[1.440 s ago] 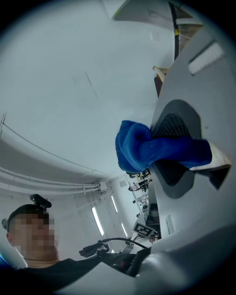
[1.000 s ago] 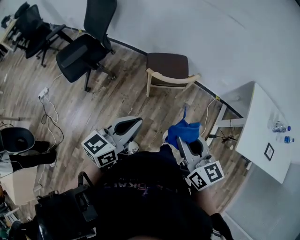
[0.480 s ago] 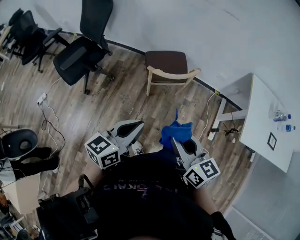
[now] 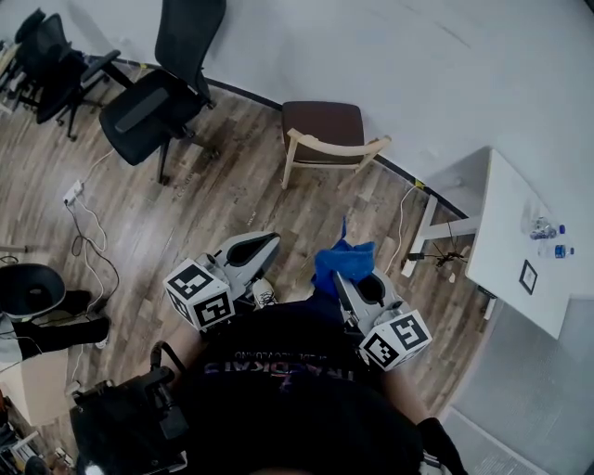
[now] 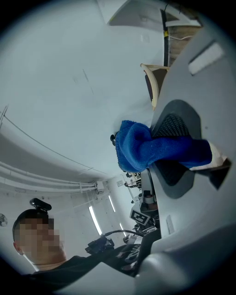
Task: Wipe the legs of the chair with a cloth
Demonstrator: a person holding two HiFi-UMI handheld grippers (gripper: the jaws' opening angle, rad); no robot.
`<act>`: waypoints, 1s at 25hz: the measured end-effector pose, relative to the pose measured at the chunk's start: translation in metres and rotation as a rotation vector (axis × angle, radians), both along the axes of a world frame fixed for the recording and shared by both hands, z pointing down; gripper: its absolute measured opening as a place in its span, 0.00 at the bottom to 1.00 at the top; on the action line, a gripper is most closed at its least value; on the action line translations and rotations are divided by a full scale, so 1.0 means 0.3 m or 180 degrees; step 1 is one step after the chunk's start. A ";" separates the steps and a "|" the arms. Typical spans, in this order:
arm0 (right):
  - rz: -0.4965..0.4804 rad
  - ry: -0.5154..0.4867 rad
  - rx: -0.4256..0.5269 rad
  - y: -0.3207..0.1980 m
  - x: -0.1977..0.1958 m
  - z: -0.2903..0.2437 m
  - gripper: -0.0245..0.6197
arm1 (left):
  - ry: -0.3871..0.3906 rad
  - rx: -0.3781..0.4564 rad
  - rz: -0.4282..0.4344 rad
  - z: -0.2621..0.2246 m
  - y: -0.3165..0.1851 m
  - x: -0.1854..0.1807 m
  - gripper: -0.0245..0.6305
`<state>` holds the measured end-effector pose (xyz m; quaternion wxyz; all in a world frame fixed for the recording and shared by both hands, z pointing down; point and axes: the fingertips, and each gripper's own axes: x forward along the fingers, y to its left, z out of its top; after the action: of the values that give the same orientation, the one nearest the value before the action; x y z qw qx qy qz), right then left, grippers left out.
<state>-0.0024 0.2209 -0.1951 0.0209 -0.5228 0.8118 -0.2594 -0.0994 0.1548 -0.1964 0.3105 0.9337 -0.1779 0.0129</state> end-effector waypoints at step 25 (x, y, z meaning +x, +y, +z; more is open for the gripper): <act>-0.0094 0.0009 -0.0061 -0.012 -0.016 0.017 0.22 | -0.0209 0.0147 0.0318 0.025 0.058 0.047 0.05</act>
<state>-0.0071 0.2172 -0.1901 0.0108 -0.5113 0.8169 -0.2667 -0.0854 0.1722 -0.1890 0.2818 0.9474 -0.1415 0.0548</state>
